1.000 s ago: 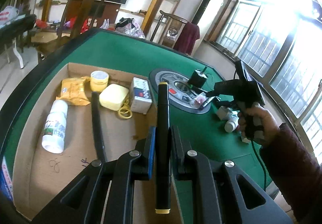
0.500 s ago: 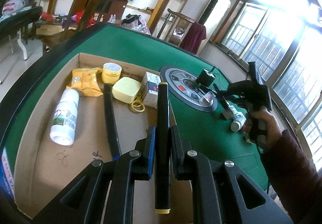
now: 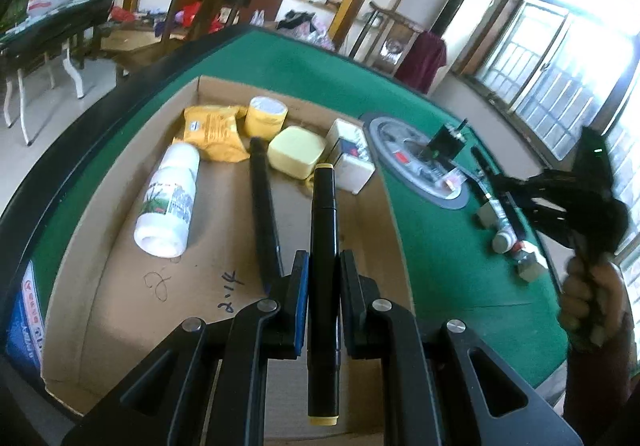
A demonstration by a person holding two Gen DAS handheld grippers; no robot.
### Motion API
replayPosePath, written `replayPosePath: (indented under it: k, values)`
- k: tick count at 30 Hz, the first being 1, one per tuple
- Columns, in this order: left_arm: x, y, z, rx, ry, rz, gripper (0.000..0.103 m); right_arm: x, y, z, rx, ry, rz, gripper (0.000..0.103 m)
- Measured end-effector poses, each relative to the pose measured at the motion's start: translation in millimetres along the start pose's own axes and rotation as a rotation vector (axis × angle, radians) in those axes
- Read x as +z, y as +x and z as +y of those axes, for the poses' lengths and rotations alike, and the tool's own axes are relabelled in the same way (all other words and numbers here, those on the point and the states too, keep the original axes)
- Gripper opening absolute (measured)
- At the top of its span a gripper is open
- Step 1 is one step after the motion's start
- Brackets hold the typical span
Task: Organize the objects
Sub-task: 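Carry both markers into the cardboard box and open both tools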
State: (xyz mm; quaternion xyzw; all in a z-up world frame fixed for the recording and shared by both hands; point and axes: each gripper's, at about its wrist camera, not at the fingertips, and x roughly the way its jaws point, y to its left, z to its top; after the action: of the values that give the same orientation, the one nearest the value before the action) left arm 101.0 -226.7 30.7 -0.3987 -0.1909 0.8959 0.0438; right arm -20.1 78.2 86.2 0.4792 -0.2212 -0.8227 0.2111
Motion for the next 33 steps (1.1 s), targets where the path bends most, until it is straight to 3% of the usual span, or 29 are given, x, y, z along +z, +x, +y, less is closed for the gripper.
replayPosePath:
  k: [8,15,19,26,33]
  values:
    - [14.8,34.0,6.1,0.058,-0.028,0.106,0.012,-35.0,35.0,58.8,0.153,-0.069,0.13,0.013]
    - [25.2,47.1,11.2,0.115,-0.034,0.122,0.012,-64.9,63.5,90.4,0.195,-0.128,0.221,0.013]
    - [27.3,48.9,16.8,0.127,-0.059,0.122,0.012,-76.0,81.0,104.7,0.189,-0.157,0.257,0.013]
    - [29.1,44.9,29.6,0.074,-0.126,0.108,0.014,-85.3,105.0,114.5,0.126,-0.204,0.282,0.013]
    - [26.1,24.8,37.0,0.021,-0.174,0.052,0.025,-93.0,122.2,114.2,0.051,-0.231,0.293,0.013]
